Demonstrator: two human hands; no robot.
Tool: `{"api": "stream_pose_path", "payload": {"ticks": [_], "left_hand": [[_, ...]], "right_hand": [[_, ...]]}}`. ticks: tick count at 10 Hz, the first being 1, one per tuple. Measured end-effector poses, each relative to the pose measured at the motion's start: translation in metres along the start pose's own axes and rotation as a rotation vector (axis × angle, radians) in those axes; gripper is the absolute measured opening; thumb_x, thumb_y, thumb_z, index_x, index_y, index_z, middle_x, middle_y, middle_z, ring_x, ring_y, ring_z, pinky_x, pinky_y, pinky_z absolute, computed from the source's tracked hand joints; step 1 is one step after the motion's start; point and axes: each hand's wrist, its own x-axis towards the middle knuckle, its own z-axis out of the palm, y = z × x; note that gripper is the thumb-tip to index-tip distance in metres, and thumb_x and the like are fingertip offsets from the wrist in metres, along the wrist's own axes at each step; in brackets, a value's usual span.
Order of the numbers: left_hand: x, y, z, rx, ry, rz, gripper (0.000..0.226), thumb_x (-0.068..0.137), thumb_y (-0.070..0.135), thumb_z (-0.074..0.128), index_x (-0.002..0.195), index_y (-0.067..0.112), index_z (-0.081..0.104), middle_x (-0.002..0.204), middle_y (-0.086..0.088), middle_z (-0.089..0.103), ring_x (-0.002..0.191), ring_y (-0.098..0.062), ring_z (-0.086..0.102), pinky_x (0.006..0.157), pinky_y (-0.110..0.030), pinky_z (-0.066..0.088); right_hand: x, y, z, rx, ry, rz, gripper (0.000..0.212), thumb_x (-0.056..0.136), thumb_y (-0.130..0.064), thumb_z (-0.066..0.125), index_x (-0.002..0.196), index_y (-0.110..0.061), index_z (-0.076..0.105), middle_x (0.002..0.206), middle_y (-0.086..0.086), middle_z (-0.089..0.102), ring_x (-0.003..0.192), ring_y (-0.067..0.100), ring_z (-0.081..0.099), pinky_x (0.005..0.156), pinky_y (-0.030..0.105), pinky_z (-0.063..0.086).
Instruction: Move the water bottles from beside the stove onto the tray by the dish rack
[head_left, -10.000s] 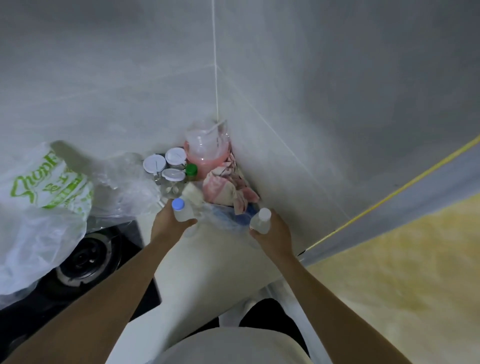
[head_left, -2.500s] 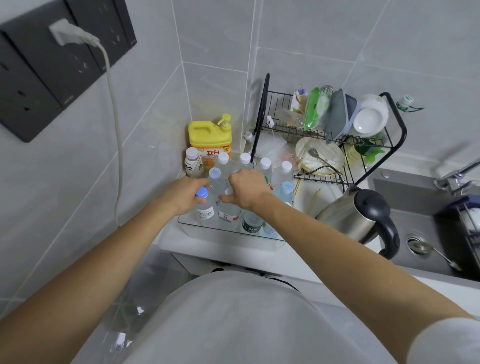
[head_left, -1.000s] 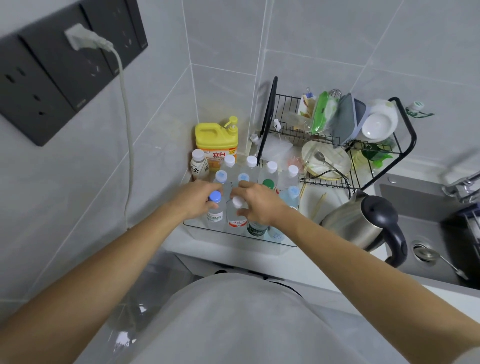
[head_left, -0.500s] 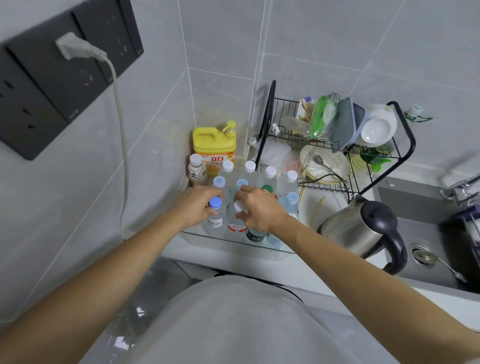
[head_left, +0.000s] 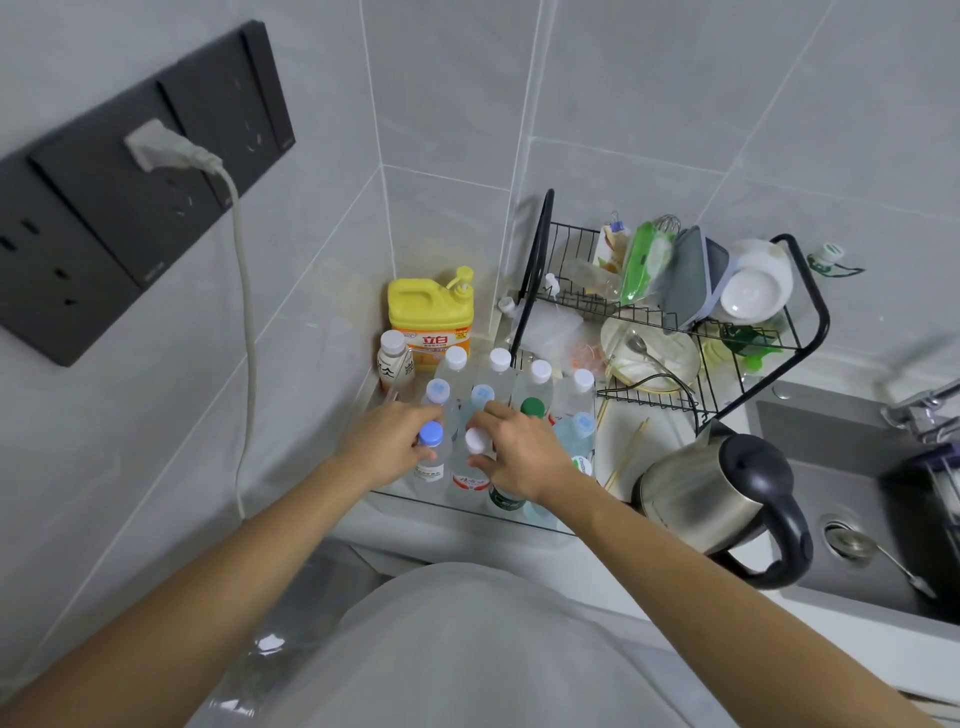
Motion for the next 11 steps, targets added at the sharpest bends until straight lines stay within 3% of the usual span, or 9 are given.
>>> {"api": "stream_pose_path", "payload": {"ticks": [3, 5, 7, 9, 10, 11], "left_hand": [[0.001, -0.001, 0.001, -0.012, -0.016, 0.008, 0.039, 0.083, 0.033, 0.083, 0.087, 0.032, 0.044, 0.083, 0.003, 0.065, 0.079, -0.027, 0.059, 0.065, -0.036, 0.045], [0.003, 0.000, 0.005, -0.019, -0.011, -0.019, 0.041, 0.082, 0.036, 0.083, 0.086, 0.031, 0.042, 0.080, 0.001, 0.065, 0.078, -0.031, 0.061, 0.064, -0.040, 0.050], [0.000, 0.005, 0.009, -0.030, 0.037, -0.045, 0.040, 0.083, 0.034, 0.083, 0.084, 0.027, 0.044, 0.075, 0.002, 0.061, 0.073, -0.030, 0.058, 0.061, -0.036, 0.044], [-0.005, 0.002, 0.012, -0.038, 0.045, -0.106, 0.040, 0.082, 0.040, 0.083, 0.086, 0.029, 0.045, 0.070, 0.005, 0.058, 0.072, -0.031, 0.061, 0.061, -0.040, 0.052], [-0.017, 0.011, 0.004, -0.055, 0.052, -0.153, 0.054, 0.077, 0.051, 0.087, 0.117, 0.033, 0.054, 0.073, 0.004, 0.064, 0.075, -0.028, 0.065, 0.066, -0.040, 0.056], [-0.028, 0.014, 0.001, -0.083, 0.141, -0.199, 0.067, 0.076, 0.059, 0.085, 0.131, 0.033, 0.054, 0.096, 0.002, 0.071, 0.090, -0.028, 0.067, 0.074, -0.043, 0.057]], "right_hand": [[-0.001, 0.001, 0.001, 0.046, 0.005, 0.010, 0.035, 0.087, -0.033, 0.079, 0.116, -0.017, 0.066, 0.108, 0.002, 0.066, 0.095, 0.034, 0.067, 0.075, 0.045, 0.055], [-0.001, 0.003, 0.002, 0.071, -0.003, 0.025, 0.034, 0.087, -0.030, 0.079, 0.116, -0.016, 0.067, 0.111, 0.005, 0.068, 0.097, 0.037, 0.067, 0.077, 0.046, 0.056], [-0.001, 0.002, 0.002, 0.082, -0.012, 0.023, 0.034, 0.088, -0.028, 0.078, 0.118, -0.015, 0.067, 0.112, 0.006, 0.068, 0.098, 0.038, 0.067, 0.076, 0.045, 0.055], [-0.002, 0.004, 0.007, 0.067, -0.014, 0.016, 0.038, 0.090, -0.031, 0.076, 0.122, -0.016, 0.063, 0.116, 0.008, 0.065, 0.106, 0.037, 0.065, 0.080, 0.046, 0.055], [-0.006, 0.002, 0.003, 0.083, -0.021, -0.008, 0.043, 0.088, -0.030, 0.079, 0.124, -0.016, 0.062, 0.119, 0.008, 0.065, 0.112, 0.035, 0.061, 0.085, 0.045, 0.054], [-0.012, 0.008, 0.005, 0.136, 0.008, 0.007, 0.053, 0.084, -0.031, 0.083, 0.131, -0.017, 0.061, 0.127, 0.007, 0.063, 0.119, 0.034, 0.056, 0.093, 0.047, 0.053]]}}
